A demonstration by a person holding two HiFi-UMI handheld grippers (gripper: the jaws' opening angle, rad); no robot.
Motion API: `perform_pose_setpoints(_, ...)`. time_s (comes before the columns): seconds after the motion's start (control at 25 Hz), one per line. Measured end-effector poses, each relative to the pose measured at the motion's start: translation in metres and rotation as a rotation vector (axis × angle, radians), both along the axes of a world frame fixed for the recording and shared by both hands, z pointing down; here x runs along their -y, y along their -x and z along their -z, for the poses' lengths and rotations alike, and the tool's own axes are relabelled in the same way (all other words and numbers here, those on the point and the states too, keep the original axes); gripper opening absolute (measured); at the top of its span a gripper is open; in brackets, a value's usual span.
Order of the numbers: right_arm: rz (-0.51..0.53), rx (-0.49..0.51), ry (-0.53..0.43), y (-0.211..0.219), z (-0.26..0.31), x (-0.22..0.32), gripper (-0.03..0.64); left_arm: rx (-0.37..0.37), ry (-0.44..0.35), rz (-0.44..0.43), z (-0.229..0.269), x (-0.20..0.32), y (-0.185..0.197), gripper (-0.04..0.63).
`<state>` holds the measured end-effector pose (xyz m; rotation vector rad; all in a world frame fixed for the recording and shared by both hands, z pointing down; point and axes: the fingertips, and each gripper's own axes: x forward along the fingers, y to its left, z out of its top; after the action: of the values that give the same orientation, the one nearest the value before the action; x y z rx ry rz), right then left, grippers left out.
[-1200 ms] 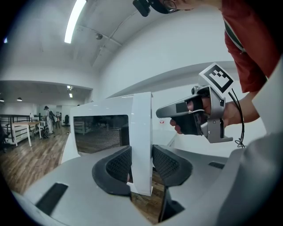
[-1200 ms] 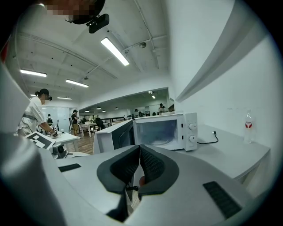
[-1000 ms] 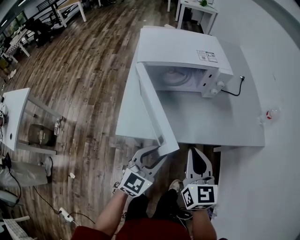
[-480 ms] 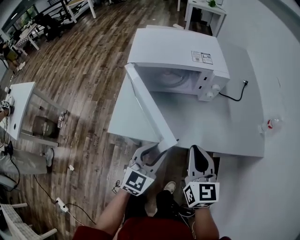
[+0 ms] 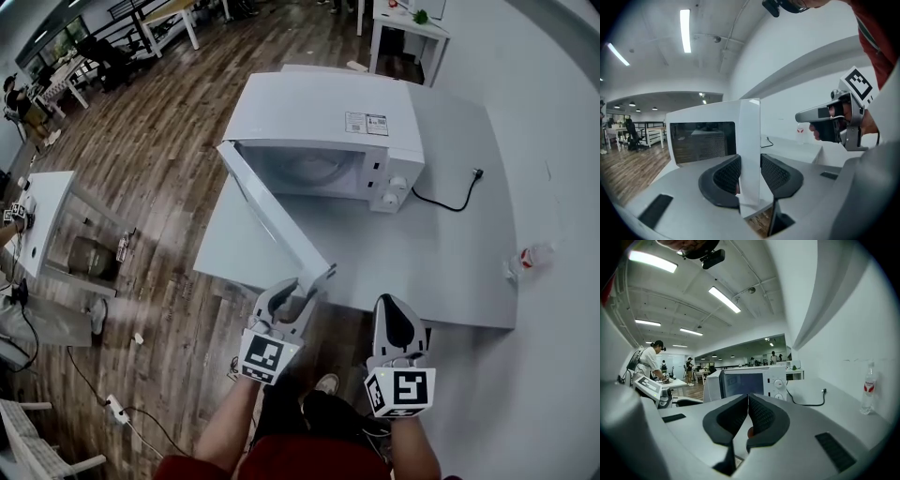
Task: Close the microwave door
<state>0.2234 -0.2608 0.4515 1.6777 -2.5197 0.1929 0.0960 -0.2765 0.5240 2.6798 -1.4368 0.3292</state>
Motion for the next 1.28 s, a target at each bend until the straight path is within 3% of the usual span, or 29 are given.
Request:
perform_pose_setpoints(0.36, -0.039, 0.010, -0.015, -0.035, -0.001, 0.014, 0.028, -0.011, -0.007, 0.065, -0.002, 0.027, -0.028, 0.150)
perform_pose_setpoints(1.28, -0.050, 0.005, 0.020, -0.060, -0.008, 0.100, 0.028, -0.046, -0.071, 0.048, 0.007, 0.104, -0.083, 0.138)
